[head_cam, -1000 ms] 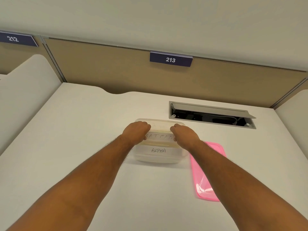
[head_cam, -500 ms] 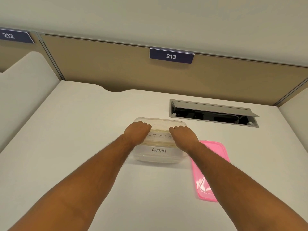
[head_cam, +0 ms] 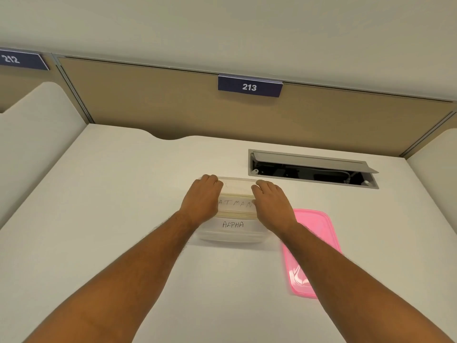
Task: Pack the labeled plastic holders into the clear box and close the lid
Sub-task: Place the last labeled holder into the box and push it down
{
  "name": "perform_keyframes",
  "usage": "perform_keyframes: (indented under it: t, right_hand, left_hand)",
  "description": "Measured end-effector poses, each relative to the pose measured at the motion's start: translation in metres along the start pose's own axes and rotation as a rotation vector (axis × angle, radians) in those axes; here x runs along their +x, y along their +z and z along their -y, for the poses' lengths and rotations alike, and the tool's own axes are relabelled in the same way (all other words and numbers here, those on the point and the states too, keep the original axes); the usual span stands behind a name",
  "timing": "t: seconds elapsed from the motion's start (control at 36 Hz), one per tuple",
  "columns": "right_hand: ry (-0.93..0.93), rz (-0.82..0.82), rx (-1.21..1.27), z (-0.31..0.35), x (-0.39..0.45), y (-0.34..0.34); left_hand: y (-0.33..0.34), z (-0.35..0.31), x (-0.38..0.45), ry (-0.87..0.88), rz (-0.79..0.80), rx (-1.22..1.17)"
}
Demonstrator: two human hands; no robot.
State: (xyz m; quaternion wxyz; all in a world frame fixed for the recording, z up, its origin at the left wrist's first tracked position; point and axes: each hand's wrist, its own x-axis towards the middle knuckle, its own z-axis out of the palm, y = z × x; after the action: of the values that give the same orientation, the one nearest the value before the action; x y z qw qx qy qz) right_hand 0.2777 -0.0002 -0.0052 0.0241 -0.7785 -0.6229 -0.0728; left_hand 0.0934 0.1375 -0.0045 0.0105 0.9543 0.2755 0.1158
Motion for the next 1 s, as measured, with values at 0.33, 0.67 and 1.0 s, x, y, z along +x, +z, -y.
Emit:
perform_keyframes:
  t: [0.33,0.67,1.0]
  right_hand:
    - [0.196,0.086,0.187,0.012,-0.032,0.003]
    - [0.247,0.046,0.269,0.025,-0.093,0.005]
    - [0.253,0.036,0.328,0.042,-0.146,-0.002]
  left_hand:
    - [0.008,-0.01,-0.03,-0.214,0.076,-0.18]
    - [0.006,-0.035,-0.081,-0.175,0.023,-0.255]
    - [0.005,-0.059,-0.13,-0.187,0.008,-0.237]
